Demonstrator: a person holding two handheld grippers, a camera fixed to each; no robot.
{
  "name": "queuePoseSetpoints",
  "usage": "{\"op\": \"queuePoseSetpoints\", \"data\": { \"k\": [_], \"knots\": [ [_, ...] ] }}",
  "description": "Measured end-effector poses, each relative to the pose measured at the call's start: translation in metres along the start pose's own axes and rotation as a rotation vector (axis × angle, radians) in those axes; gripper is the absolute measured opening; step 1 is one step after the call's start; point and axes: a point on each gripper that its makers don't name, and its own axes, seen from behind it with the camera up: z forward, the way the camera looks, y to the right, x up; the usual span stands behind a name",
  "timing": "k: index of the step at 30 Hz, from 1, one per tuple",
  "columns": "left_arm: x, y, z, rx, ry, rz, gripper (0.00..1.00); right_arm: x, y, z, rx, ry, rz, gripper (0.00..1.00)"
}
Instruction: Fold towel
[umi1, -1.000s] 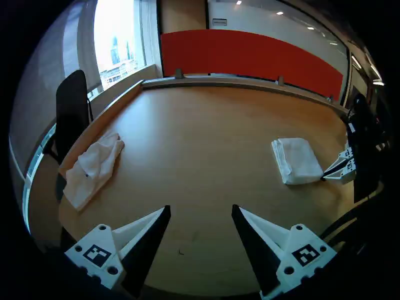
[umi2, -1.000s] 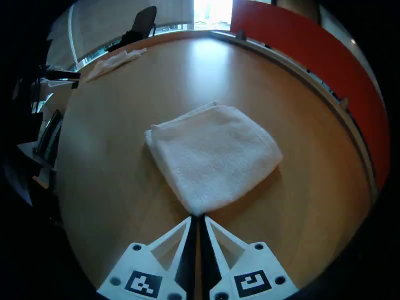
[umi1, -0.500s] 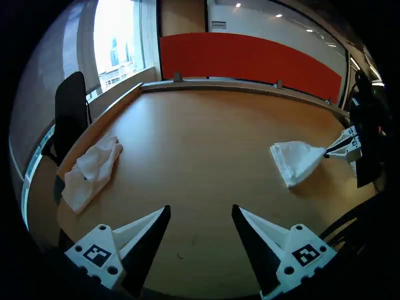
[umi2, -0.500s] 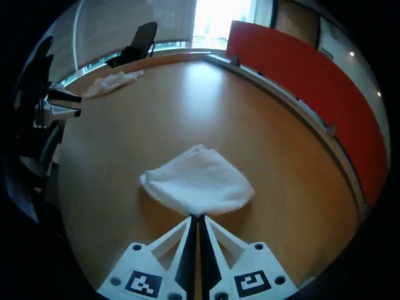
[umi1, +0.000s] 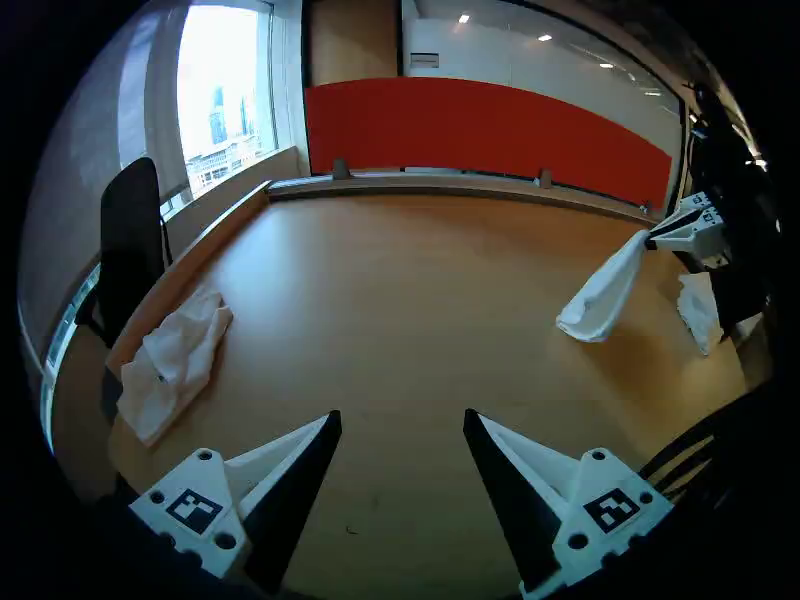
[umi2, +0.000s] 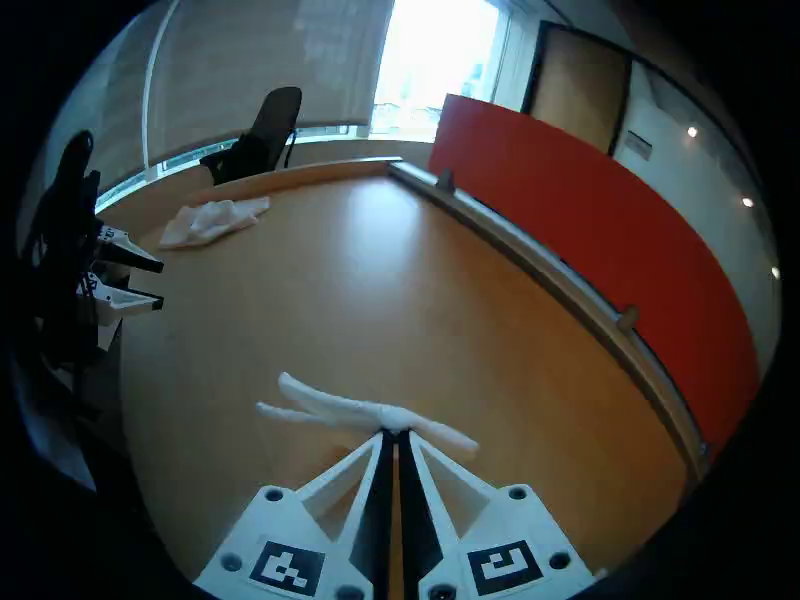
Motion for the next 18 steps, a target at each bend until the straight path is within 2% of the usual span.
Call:
{"op": "queuePoseSetpoints", "data": {
  "k": [8,18],
  "knots": [
    [0.013,0.012,0.003,-0.031,0.022,0.023,0.91,0.016,0.036,-0.029,-0.051,0.021,0.0,0.03],
    [0.02,0.022,0.007,-0.056,0.029,0.043,0.91,0.006,0.086,-0.064,-0.11,0.005,0.021,0.03]
  ]
}}
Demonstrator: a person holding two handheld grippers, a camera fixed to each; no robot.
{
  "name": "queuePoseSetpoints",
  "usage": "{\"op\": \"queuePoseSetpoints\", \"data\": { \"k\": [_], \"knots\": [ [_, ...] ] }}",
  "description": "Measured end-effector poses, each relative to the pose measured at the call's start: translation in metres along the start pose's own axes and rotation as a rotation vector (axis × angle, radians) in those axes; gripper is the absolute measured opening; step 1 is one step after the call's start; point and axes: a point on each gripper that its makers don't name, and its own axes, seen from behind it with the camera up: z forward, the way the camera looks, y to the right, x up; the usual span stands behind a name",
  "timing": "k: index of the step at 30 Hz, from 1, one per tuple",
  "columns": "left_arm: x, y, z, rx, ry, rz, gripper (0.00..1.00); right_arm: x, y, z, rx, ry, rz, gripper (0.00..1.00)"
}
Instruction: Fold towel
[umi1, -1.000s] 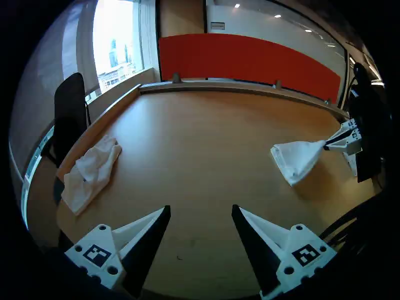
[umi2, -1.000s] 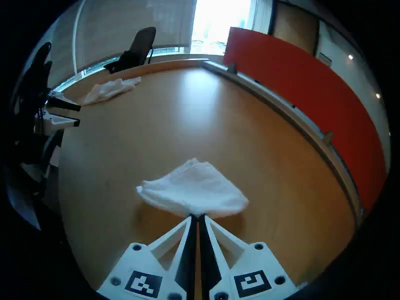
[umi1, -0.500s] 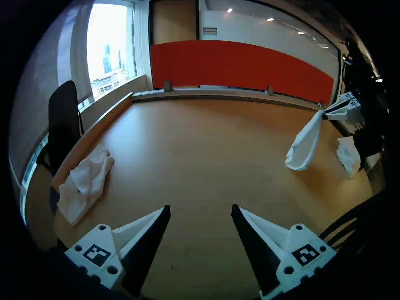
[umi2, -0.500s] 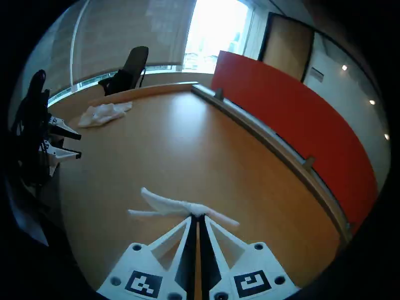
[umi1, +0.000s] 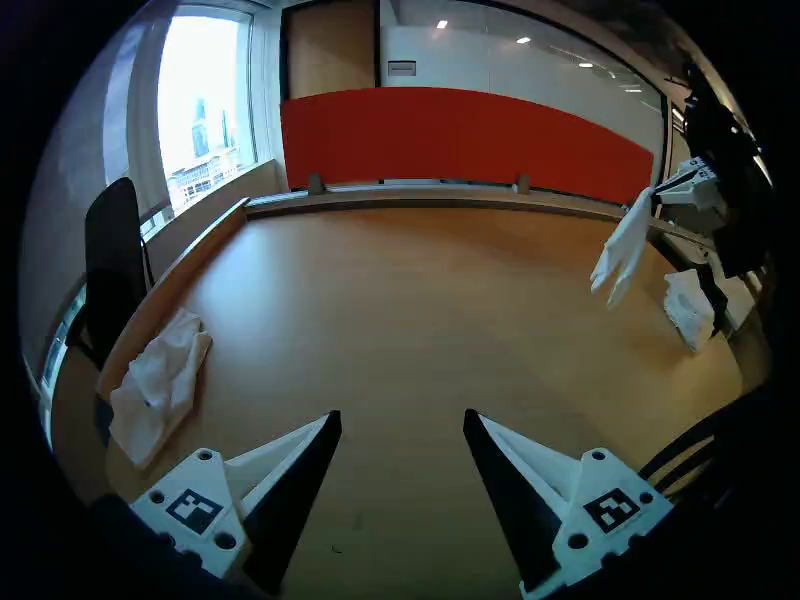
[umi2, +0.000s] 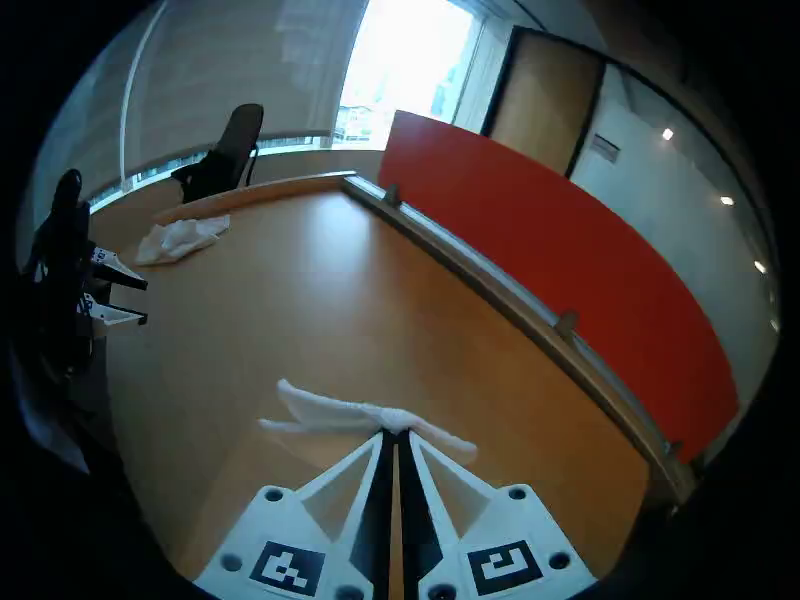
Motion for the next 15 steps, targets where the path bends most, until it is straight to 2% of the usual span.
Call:
{"op": "queuePoseSetpoints", "data": {
  "k": [15],
  "knots": [
    [0.007,0.009,0.005,-0.008,-0.002,0.016,0.91,-0.03,0.087,-0.036,-0.073,-0.051,0.073,0.03]
  ]
}}
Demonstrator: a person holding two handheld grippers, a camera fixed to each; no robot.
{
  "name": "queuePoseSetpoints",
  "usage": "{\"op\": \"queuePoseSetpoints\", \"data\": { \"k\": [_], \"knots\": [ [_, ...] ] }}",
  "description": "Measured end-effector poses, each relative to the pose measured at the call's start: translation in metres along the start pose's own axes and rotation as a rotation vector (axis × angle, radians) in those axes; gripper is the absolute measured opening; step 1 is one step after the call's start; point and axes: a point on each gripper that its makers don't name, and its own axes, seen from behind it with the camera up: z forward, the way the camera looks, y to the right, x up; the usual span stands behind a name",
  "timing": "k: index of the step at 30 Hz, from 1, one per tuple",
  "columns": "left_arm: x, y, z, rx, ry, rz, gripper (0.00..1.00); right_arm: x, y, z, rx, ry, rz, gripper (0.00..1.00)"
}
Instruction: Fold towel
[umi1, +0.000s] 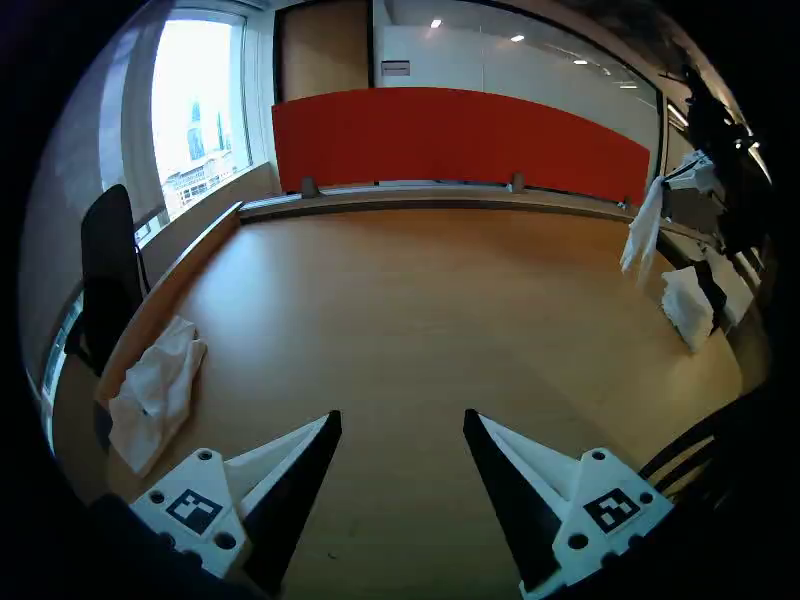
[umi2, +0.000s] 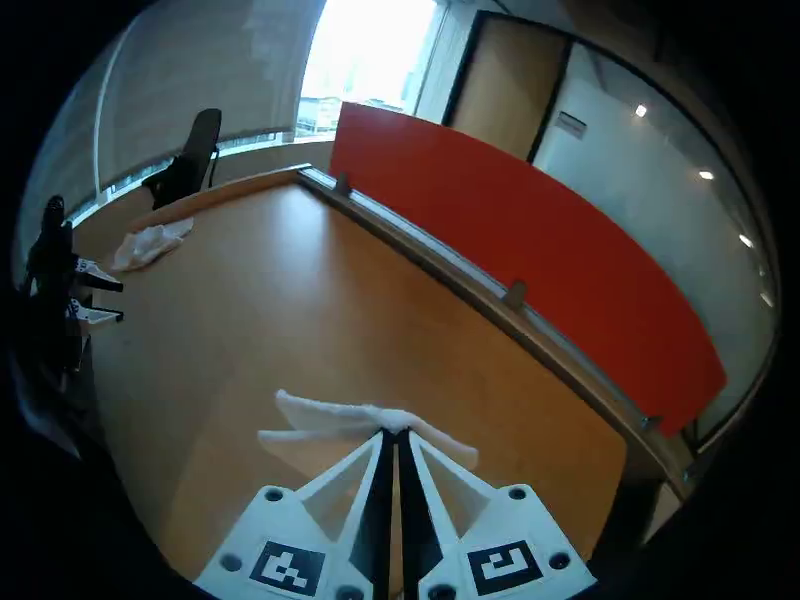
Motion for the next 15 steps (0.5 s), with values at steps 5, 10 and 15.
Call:
{"op": "queuePoseSetpoints", "data": {
  "k": [5,10,15],
  "knots": [
    [0.002,0.002,0.002,0.003,-0.004,0.006,0.91,-0.012,0.029,-0.006,-0.026,-0.019,0.03,0.03],
    [0.005,0.004,0.004,0.004,-0.006,0.013,0.91,-0.024,0.056,-0.012,-0.052,-0.039,0.047,0.03],
    [0.009,0.007,0.006,0.003,-0.007,0.021,0.91,-0.039,0.081,-0.02,-0.078,-0.066,0.057,0.03]
  ]
}}
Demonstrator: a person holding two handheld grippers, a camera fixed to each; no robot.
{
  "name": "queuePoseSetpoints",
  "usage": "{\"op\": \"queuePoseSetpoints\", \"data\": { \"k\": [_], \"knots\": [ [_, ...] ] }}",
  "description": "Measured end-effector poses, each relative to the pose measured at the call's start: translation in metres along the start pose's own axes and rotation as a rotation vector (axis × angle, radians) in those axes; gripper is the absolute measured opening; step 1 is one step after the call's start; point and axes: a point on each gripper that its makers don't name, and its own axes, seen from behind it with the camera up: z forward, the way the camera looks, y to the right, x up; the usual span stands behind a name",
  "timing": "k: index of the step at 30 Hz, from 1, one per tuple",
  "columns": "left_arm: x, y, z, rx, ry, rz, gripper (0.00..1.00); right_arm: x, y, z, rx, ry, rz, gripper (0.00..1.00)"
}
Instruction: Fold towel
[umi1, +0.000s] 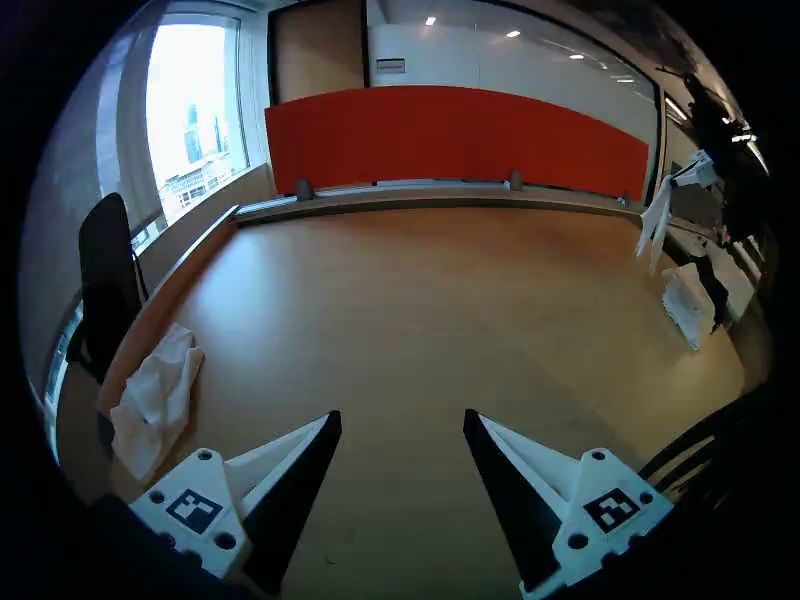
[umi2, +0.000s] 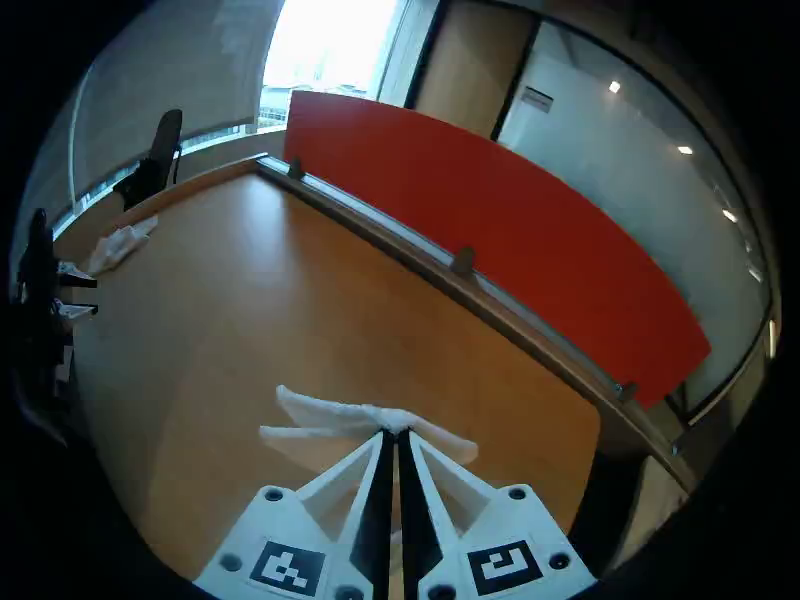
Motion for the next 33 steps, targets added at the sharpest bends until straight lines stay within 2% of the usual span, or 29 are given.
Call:
{"op": "queuePoseSetpoints", "data": {
  "k": [17,23,33],
  "knots": [
    [0.007,0.016,0.001,-0.007,-0.004,0.029,0.91,-0.042,0.068,-0.022,-0.071,-0.064,0.042,0.03],
    [0.007,0.021,0.002,-0.01,-0.007,0.038,0.91,-0.058,0.078,-0.028,-0.083,-0.079,0.061,0.03],
    [0.012,0.033,0.003,-0.025,-0.004,0.056,0.9,-0.076,0.082,-0.04,-0.092,-0.087,0.084,0.03]
  ]
}}
